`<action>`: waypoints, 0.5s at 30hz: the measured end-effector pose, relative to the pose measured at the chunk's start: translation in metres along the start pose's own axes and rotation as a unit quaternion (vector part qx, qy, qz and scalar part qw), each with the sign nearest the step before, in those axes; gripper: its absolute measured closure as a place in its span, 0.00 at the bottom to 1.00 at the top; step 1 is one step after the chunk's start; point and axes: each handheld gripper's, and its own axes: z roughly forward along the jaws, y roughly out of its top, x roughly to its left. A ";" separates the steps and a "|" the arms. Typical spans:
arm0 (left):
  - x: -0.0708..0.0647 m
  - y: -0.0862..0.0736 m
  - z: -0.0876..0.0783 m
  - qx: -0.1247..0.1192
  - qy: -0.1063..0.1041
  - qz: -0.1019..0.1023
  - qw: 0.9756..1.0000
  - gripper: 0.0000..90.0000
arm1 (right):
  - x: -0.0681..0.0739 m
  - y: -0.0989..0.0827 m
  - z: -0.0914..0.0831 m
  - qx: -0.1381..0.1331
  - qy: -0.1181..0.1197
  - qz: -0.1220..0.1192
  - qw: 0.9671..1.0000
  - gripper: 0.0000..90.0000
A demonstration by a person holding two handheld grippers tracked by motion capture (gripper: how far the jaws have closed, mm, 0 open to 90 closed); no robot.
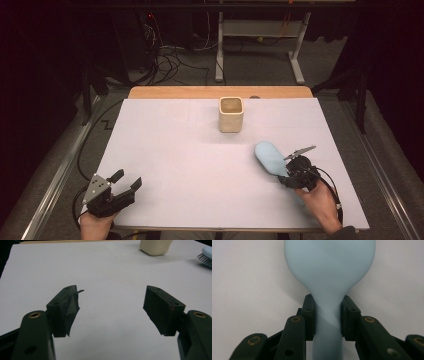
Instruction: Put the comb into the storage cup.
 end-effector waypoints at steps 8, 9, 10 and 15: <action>0.000 0.000 0.000 0.000 -0.001 0.000 1.000 0.32 | 0.003 -0.002 -0.010 -0.033 0.013 0.001 0.999 0.79; 0.000 0.000 0.000 -0.002 -0.002 -0.001 1.000 0.32 | 0.004 -0.002 -0.011 -0.037 0.016 0.000 0.999 0.79; -0.001 0.000 0.000 -0.002 -0.001 -0.002 1.000 0.32 | 0.006 -0.002 -0.012 -0.041 0.019 -0.002 0.999 0.79; -0.001 0.000 0.000 -0.003 -0.003 -0.002 1.000 0.32 | 0.013 -0.003 -0.017 -0.053 0.025 -0.008 0.998 0.79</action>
